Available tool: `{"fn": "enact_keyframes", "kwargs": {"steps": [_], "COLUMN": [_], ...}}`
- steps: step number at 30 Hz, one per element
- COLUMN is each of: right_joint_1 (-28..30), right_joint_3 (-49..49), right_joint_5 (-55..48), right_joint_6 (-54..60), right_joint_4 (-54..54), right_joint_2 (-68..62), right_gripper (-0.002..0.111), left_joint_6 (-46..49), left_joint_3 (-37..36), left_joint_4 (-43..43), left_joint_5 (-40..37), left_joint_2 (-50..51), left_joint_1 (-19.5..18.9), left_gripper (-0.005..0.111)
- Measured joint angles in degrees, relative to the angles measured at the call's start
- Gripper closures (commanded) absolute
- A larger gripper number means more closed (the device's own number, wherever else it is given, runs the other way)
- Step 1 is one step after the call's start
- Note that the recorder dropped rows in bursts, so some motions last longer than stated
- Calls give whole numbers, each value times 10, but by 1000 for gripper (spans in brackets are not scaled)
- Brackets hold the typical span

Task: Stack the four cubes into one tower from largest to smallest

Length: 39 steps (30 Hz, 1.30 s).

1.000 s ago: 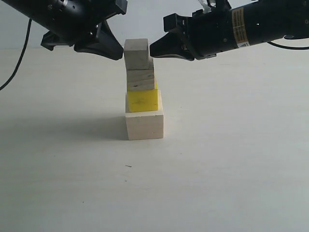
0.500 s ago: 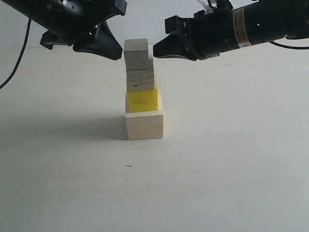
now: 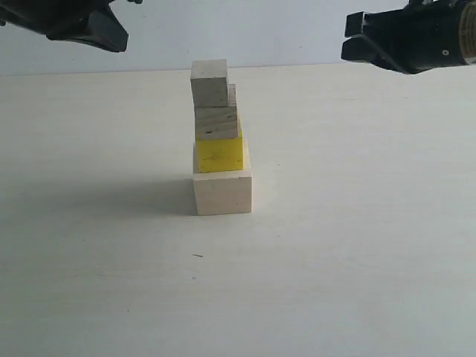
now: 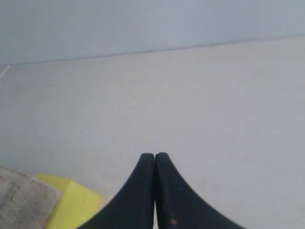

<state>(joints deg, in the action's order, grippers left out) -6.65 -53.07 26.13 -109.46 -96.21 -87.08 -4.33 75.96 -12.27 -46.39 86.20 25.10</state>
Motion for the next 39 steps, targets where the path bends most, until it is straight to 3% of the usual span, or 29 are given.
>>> {"fn": "enact_keyframes", "kwargs": {"steps": [7,9,20,39], "right_joint_1": [0,0,0,0], "right_joint_3": [42,57,105,108], "right_joint_5": [-97,-97,-94,-38], "right_joint_6": [29,30,17,17], "right_joint_4": [-29,-29,-30,-34], "right_joint_2": [119,126,188,256], "right_gripper": [108,108,108,108], "left_joint_6": [4,8,9,9], "left_joint_3": [-173,-209,-286,-292], "left_joint_4": [6,7,7,7], "left_joint_5": [98,118,150,156], "left_joint_2": [-100,-144,-243,-262], "left_joint_1": [-94,-105,-107,-107], "left_gripper": [107,107,107,107]}}
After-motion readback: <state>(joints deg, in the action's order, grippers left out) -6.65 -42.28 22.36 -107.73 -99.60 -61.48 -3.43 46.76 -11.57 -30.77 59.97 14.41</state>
